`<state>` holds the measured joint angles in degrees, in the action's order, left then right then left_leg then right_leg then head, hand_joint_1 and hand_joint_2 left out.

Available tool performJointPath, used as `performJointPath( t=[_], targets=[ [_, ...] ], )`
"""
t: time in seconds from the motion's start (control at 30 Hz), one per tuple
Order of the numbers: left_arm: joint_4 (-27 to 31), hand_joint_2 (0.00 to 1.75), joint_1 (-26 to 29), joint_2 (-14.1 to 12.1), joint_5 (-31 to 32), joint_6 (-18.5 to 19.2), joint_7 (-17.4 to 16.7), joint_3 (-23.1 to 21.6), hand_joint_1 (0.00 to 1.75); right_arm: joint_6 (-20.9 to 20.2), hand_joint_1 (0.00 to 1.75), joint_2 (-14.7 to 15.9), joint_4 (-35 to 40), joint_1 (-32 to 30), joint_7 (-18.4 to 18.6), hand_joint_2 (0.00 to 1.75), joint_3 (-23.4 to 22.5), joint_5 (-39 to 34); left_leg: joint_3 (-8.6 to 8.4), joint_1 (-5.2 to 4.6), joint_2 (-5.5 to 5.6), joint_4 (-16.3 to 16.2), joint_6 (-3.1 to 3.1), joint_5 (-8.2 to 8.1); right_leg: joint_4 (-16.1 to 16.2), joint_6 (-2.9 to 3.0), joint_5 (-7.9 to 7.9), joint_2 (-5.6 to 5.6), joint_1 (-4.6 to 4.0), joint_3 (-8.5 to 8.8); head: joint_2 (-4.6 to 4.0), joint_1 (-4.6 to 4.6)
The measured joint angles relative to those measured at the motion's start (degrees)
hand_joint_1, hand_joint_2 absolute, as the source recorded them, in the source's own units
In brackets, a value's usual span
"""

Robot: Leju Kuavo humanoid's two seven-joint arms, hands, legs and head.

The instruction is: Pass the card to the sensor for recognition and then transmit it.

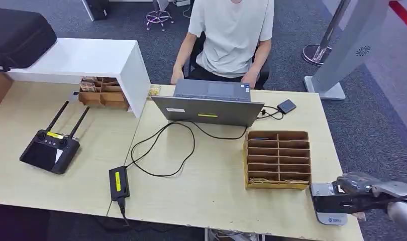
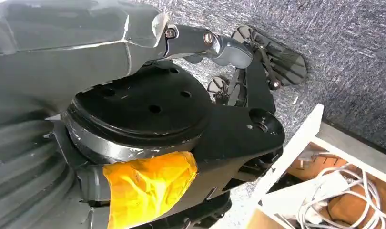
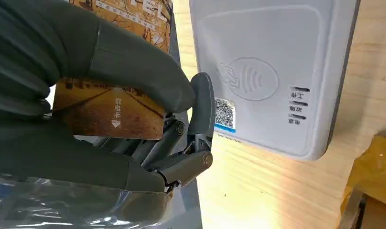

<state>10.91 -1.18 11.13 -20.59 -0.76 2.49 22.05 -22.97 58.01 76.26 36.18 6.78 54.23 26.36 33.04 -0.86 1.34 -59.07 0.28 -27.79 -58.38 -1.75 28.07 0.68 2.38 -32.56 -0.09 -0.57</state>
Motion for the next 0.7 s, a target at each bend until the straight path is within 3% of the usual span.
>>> performJointPath(
  t=[0.7],
  targets=[
    [0.00, 1.75, -0.03, 0.02, -0.09, -0.18, -0.17, 0.57, 0.00, 0.28, 1.75, -1.81, -1.75, -2.32, -0.42, 1.75, -1.75, 0.37, -0.05, 0.00, -0.04, 0.00, 0.00, 0.00, 0.00, 0.00, -0.01, -0.03, 0.00, 0.02, 0.00, -0.02]
  ],
)
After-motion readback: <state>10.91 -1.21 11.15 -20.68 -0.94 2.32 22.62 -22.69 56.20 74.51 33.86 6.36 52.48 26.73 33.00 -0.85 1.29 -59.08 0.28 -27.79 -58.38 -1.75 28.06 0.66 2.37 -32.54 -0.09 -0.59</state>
